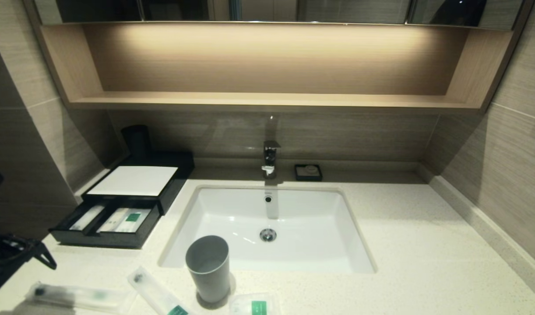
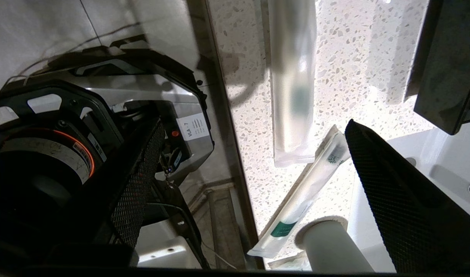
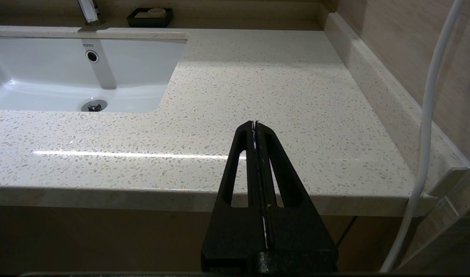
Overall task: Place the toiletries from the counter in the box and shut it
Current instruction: Pick up the bathroom toiletry
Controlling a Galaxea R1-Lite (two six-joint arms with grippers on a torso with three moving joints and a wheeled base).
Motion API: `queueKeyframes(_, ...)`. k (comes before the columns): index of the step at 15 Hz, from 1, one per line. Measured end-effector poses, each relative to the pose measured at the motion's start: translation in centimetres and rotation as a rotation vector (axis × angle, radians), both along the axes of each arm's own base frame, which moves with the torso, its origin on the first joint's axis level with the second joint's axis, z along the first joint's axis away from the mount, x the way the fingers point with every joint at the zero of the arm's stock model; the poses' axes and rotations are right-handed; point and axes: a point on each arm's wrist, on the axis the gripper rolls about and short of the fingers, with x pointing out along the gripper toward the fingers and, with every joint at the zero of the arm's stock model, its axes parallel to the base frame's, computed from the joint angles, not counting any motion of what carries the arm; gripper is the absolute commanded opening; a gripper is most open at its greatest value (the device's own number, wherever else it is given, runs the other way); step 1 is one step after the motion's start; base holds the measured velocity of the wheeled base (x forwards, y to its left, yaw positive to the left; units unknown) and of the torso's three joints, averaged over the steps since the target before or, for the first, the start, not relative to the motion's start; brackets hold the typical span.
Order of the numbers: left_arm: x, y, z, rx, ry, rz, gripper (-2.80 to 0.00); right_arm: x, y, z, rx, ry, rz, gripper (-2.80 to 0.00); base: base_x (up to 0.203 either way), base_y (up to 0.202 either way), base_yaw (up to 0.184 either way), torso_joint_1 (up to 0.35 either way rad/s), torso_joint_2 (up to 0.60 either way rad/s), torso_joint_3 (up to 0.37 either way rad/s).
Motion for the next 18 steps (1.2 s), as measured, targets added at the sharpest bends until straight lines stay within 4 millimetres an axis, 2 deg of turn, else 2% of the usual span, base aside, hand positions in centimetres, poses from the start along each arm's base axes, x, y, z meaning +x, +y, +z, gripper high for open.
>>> queueKeyframes(10,2.6,-0.3,-2.5,-0.092,0.036,0.040,0.00,0.0,0.0,0.0,0.000,0.000,0.000,-2.80,0.000,0.000,0.000,0.000,0.00,0.000)
queueKeyframes(18,3.1,-4.5,-2.1,-0.126,0.023,-0.165,0.00,0.0,0.0,0.0,0.000,0.000,0.000,-2.80,0.000,0.000,0.000,0.000,0.00,0.000)
